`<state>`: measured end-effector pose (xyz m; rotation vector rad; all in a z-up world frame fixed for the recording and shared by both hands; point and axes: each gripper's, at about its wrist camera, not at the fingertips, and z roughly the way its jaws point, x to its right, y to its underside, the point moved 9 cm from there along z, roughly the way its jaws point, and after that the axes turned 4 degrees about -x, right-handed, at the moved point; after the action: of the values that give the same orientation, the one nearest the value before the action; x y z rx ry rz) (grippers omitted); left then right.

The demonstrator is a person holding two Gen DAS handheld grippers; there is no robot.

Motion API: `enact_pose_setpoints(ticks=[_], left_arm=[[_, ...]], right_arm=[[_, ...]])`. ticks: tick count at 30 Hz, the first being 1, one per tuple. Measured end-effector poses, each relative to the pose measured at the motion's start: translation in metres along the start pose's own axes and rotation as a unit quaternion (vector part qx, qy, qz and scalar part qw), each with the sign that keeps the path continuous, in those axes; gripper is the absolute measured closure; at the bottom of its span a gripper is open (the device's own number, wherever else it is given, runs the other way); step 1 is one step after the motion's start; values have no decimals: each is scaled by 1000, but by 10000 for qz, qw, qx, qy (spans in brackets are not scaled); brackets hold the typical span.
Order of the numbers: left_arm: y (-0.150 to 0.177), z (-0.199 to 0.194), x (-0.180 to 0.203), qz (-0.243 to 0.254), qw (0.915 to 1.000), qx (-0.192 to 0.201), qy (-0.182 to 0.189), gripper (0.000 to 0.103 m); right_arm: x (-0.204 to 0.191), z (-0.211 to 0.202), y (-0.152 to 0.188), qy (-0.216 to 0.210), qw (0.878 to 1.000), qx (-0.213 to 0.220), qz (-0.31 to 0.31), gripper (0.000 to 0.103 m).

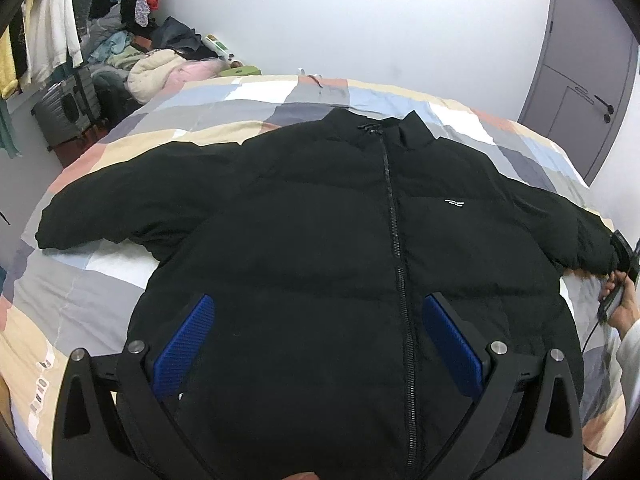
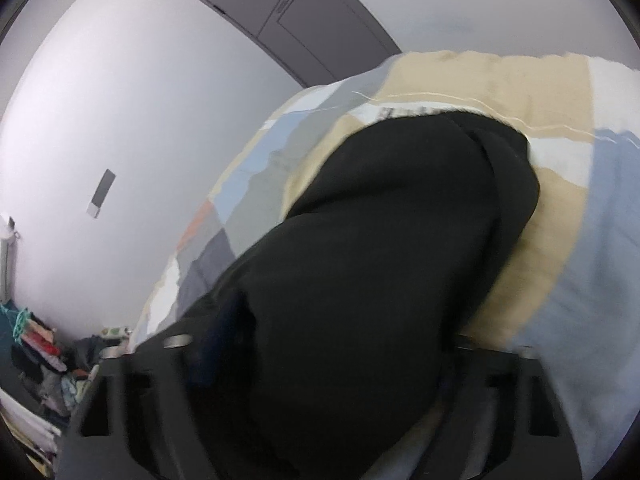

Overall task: Fold large clothes
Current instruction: 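Grasp the black jacket's sleeve cuff with the right tool, then lift the sleeve and fold it across the jacket body with the right tool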

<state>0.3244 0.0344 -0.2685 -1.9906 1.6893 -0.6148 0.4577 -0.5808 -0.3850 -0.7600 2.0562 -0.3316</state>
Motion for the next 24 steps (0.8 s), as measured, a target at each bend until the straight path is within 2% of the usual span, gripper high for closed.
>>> enact_pose_setpoints(ticks=[1,3,4,6,14,17,22,24], left_arm=[[0,0,0,1,10000,-6,5,0],[0,-3,0,-16,10000,-1,60,0],[1,-6,-1,-21,10000,14,87,0],[0,-11,0,-14,9999,74,126,0],[4,-40,-8,20,9991,365,220,0],[8,-53,-11,70,9982,494,326,0],[14,-64,-23,136,9975,680,136,0],[17,-61,-27,183,9977,623,173,0]], right_arm=[[-5,-3,-1,-12,10000,-14,-41,65],[-14,-4,-4,4,9998,3,-177,78],[-22,-13,-5,49,9995,38,-322,84],[-32,-23,-10,103,9987,109,-493,88],[-81,-99,-34,34,9950,537,-847,93],[-114,-125,-41,-43,9928,665,-997,93],[-171,-162,-42,-81,9848,853,-1509,93],[-203,-176,-37,-92,9792,930,-1803,92]])
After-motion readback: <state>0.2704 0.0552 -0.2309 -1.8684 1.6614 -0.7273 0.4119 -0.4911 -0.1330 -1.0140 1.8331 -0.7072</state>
